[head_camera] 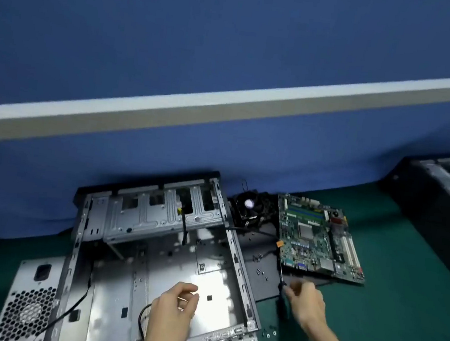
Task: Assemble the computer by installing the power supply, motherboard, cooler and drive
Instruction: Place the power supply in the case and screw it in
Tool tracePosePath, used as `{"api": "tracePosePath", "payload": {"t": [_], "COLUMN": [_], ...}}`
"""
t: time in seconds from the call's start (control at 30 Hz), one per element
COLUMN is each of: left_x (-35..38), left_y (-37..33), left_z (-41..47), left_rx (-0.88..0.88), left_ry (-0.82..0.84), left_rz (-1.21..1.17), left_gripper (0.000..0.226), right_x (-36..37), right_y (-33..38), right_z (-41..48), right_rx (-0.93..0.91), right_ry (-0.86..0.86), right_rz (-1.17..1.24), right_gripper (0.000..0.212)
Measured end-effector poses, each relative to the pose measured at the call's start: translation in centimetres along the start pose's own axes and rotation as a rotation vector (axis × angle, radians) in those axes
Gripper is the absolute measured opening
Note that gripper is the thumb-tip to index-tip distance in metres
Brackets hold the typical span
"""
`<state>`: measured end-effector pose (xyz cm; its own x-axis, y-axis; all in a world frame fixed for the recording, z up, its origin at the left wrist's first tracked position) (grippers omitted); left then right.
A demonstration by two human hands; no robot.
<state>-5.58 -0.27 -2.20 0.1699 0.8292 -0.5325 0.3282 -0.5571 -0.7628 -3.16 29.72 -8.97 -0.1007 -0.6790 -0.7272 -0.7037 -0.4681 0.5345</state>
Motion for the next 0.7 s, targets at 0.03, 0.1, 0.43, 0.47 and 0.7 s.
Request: {"api": "tracePosePath", "payload": {"t": [0.03, 0.1, 0.43, 0.47, 0.7], "left_x": [0.5, 0.8, 1.8, 1.8, 1.5], "left_y": [0.5, 0.9, 1.3, 1.2, 0.4], "left_z": [0.2, 0.0, -0.6, -0.7, -1.0], "left_rx": [0.012, -0.013, -0.007, -0.004, 0.008], "left_ry": [-0.008, -0.036, -0.072, -0.076, -0.092], "left_rz": [0.033, 0.087, 0.365, 0.390, 0.301], "left_gripper": [0.015, 0.014, 0.008, 0.009, 0.010], "right_x": [0.4, 1.1, 3.3, 3.4, 3.6], "right_y": [-0.1, -0.4, -1.6, -1.8, 0.0], "right_z": [0.2, 0.6, 0.8, 0.8, 1.6], "right_rx": [0.008, 0.006, 0.046, 0.057, -0.003], "right_ry": [0.018, 0.019, 0.174, 0.193, 0.090], "right_rz": [-0.091, -0.232, -0.091, -0.030, 0.101], "right_gripper": [0.025, 0.031, 0.029, 0.030, 0.016]}}
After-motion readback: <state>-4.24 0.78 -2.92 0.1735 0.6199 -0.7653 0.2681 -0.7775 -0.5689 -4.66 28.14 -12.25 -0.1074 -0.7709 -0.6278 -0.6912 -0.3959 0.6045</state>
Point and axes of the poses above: each hand's wrist, its own z-axis towards the middle knuckle, its own x-axis out of the palm, y = z × x, the point moved 6 cm from there along z, towards the middle knuckle, and after that the axes turned 2 degrees about z, right-handed, at the moved point
